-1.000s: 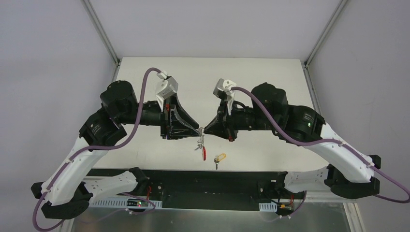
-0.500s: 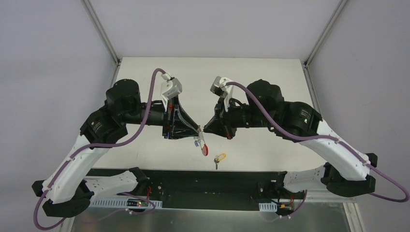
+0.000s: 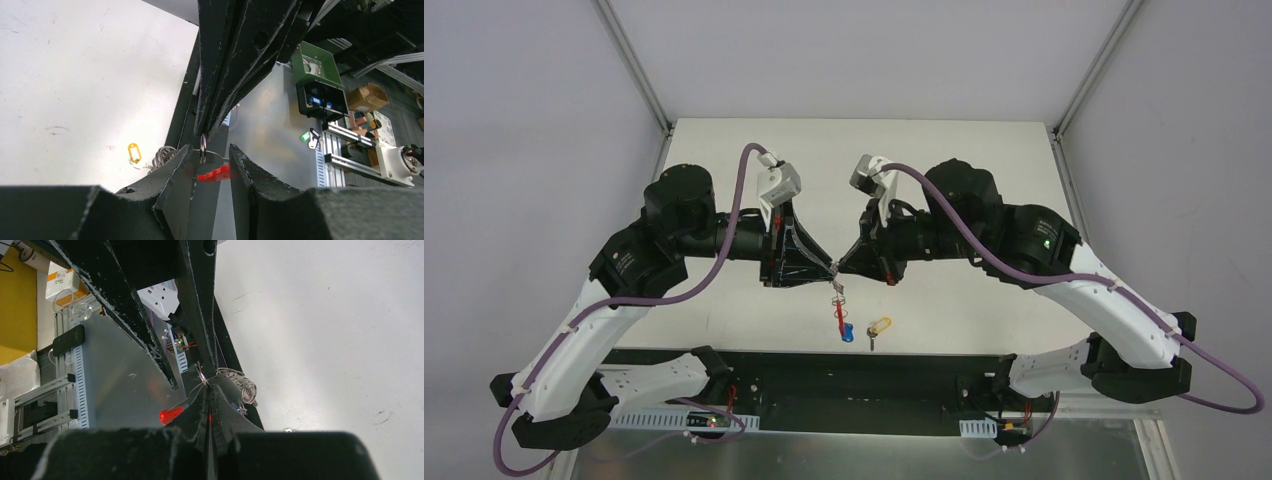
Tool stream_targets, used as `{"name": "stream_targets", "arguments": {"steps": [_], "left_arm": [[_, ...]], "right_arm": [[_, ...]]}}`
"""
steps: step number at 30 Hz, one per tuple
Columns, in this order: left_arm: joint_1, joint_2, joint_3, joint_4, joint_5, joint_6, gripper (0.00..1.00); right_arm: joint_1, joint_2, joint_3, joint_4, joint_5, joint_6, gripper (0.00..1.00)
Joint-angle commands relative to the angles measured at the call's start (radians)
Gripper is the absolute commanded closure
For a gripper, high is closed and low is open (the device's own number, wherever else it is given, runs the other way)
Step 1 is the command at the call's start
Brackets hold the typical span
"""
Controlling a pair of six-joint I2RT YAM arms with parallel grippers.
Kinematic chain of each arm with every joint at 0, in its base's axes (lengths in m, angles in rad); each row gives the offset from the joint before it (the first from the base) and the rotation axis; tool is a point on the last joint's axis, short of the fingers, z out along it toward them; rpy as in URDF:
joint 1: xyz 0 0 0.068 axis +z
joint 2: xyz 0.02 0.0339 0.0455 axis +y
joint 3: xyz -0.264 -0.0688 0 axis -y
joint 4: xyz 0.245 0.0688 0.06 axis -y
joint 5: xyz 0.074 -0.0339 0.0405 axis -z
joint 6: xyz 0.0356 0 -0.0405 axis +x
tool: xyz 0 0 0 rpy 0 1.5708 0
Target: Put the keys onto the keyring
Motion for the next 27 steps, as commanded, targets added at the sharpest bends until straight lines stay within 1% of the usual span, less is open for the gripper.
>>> {"name": "stream_targets", "arguments": {"steps": [1, 8, 11, 19, 27], "left_arm": [[-0.007, -0.014, 0.016, 0.005, 0.0, 0.023, 0.72], [-0.008, -0.005, 0.026, -0.007, 0.01, 0.033, 0.86], [-0.007, 0.002, 0.029, -0.009, 0.002, 0.034, 0.86], [-0.008, 0.01, 0.041, -0.009, 0.0, 0.04, 0.79], [-0.007, 0.011, 0.045, -0.013, 0.001, 0.039, 0.8]], "right_arm": [[-0.006, -0.004, 0.056, 0.022, -0.015, 0.021, 1.0], [-0.005, 0.002, 0.064, 0.015, -0.02, 0.022, 1.0], [-0.005, 0.004, 0.063, 0.013, -0.029, 0.021, 1.0], [-0.006, 0.007, 0.068, 0.0, -0.037, 0.014, 1.0], [-0.006, 0.006, 0.065, -0.004, -0.042, 0.013, 1.0]]}}
